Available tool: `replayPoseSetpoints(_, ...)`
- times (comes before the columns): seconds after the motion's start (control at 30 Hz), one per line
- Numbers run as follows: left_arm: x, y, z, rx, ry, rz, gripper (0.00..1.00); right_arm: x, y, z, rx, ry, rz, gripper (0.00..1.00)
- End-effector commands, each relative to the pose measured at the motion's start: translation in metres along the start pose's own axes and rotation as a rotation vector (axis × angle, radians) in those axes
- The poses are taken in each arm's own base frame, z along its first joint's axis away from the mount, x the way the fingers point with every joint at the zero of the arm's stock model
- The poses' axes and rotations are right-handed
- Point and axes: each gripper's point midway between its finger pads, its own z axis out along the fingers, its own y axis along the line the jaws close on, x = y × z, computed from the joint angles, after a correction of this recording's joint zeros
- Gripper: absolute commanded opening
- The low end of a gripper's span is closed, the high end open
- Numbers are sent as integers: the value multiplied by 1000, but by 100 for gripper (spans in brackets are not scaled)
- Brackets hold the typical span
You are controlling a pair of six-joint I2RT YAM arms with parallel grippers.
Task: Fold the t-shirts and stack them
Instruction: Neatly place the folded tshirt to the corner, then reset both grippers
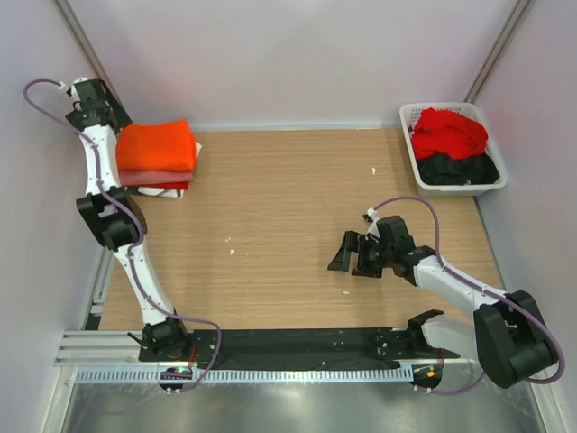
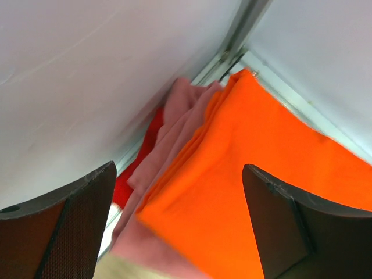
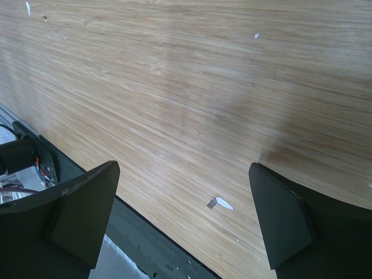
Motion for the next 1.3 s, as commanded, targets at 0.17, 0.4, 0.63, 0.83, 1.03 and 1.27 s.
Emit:
replayPoseSetpoints(0.17,-49,44,-104,-160,-192,-115,91,-12,18,-8,-75,-78,-62,100)
replayPoseSetpoints(0.4,-45,27,-165,-11,-217,-179,89,-13,21,-8,-96,-89,-72,100)
replayPoseSetpoints(0.63,12,-67,-240,341,-133,-53,99,-14,23,-9,-95,-96,-81,100)
replayPoseSetpoints(0.83,139,-144,-337,668,94,206,100,-19,26,-15,-92,-131,-95,100)
replayPoseSetpoints(1.03,215,-109,-377,640,234,547,100,-24,22,-20,-65,-179,-99,100)
replayPoseSetpoints(1.27,259,-62,-360,595,173,500,100,-40,16,-28,14,-255,-84,100)
